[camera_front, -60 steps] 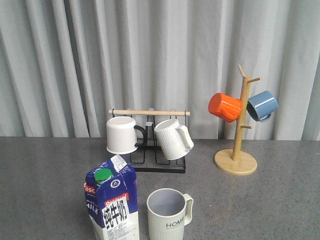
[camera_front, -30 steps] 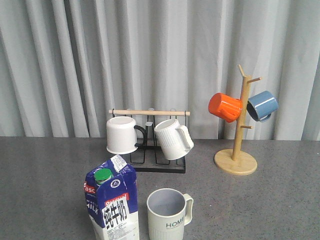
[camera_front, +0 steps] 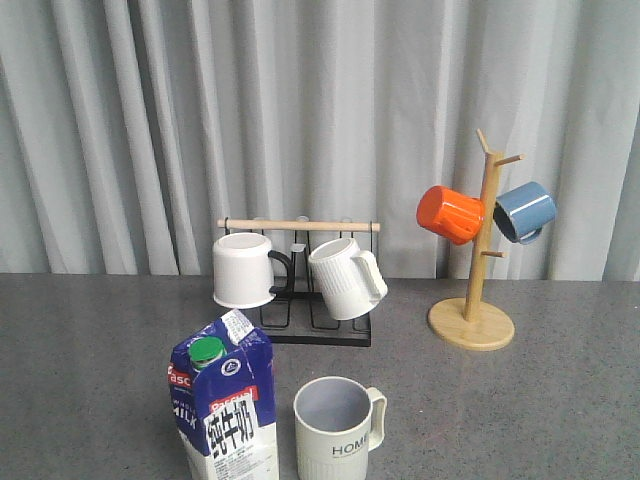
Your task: Place milk next to cup
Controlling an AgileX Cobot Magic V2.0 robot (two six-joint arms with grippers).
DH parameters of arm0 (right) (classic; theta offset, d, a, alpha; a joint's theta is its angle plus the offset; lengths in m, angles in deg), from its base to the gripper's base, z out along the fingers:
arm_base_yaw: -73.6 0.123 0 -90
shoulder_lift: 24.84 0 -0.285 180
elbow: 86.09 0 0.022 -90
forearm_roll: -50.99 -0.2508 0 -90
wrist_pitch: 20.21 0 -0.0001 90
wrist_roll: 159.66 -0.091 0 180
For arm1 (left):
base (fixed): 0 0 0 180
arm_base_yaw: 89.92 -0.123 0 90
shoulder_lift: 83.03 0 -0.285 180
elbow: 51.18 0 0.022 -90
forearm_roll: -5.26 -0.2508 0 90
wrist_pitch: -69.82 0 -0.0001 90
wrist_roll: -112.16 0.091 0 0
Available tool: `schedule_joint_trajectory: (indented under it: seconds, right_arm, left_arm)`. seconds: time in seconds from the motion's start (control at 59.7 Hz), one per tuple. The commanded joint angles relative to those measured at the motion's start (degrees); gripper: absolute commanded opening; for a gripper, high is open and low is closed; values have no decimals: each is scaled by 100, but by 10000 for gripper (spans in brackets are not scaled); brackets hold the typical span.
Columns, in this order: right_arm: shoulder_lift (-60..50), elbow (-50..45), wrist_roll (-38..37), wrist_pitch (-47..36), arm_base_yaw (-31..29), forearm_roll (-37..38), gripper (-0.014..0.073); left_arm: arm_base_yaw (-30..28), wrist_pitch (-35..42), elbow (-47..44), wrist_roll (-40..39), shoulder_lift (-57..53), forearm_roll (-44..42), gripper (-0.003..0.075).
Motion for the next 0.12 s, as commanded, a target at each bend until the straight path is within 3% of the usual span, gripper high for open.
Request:
schedule_joint_trajectory:
  seconds: [0.0,0.1]
  right_arm:
    - [-53,-54,59,-424,-37,65,-2]
    - [-53,-54,59,-424,-37,65,-2]
  left_arm:
    - [-4,415,-120,-49,-71,3,-8]
    - [-4,415,-120,-49,-71,3,-8]
